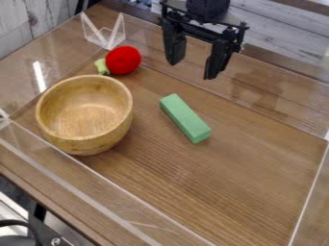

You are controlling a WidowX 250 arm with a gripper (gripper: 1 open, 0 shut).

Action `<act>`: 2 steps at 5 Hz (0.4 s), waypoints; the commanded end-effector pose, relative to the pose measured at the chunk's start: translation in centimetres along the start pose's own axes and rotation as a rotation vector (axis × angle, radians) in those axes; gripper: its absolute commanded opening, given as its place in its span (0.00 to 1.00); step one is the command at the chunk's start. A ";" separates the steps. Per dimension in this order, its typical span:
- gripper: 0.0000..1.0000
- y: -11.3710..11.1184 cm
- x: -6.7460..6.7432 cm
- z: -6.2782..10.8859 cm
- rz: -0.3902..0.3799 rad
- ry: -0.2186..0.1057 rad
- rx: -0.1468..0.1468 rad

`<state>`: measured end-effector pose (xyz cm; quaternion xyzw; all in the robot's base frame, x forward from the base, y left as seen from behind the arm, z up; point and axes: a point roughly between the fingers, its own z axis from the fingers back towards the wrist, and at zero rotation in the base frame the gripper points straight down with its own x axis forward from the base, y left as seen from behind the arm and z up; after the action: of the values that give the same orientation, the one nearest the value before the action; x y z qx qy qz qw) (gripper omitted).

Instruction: Move the red object to the right side of the table

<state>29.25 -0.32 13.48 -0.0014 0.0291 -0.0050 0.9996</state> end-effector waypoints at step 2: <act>1.00 3.5 1.1 -0.4 0.133 -0.001 -0.013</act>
<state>29.70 3.08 11.46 -0.0080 0.0556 0.0604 0.9966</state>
